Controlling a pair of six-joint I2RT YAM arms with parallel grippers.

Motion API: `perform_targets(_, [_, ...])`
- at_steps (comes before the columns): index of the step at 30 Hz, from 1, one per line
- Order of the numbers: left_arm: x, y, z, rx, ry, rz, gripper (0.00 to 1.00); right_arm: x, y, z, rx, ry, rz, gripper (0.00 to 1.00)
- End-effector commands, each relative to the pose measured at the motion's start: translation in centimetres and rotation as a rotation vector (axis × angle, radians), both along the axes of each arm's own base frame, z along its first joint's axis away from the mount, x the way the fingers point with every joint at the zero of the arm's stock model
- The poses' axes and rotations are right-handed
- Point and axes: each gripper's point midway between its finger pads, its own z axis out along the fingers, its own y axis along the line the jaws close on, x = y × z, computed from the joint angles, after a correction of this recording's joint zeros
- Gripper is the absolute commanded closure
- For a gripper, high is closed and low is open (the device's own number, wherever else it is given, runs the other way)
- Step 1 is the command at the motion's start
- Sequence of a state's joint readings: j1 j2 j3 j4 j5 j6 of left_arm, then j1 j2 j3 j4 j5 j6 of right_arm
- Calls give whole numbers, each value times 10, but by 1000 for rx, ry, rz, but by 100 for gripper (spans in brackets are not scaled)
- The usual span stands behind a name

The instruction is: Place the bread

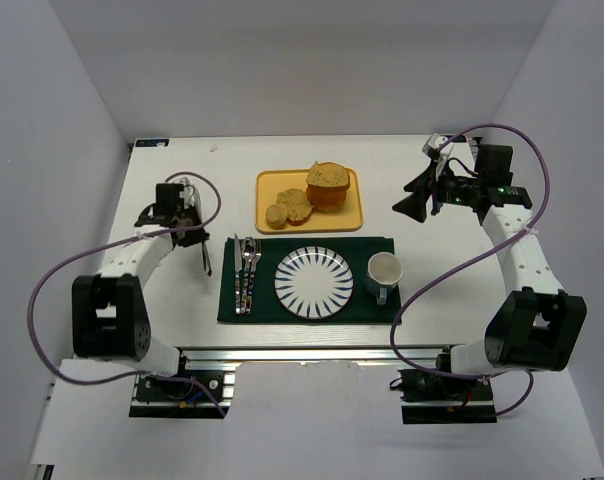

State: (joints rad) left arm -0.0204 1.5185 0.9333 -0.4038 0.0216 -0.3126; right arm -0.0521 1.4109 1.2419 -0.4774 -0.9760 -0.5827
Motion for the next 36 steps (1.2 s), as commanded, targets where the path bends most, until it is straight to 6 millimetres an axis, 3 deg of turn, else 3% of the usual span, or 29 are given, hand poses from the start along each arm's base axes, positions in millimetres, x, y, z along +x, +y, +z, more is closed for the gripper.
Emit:
perform_targets(1, [5,-41,77,-187,-170,-121,75,-9,3,16,26,-23,22,30])
perform_targets(3, [-4,-58,89,-275,-177,-172,67,-12,5,16,37,-16,33,40])
perform_targets(5, [-11,-69,98,-329,-181,-196,58,-14,6,15,43,-8,39,41])
perform_targets(10, [-25,-98,108,-425,-153,-281,50,-15,7,15,59,2,44,36])
perform_targets(16, [-21,-118,122,-402,-171,-309,46,-17,8,15,62,1,47,33])
perform_targets(27, [-14,-134,103,-272,-103,-333,43,-24,9,10,64,22,52,31])
perform_targets(36, [-1,-127,91,-194,-70,-304,41,-25,9,7,65,32,55,30])
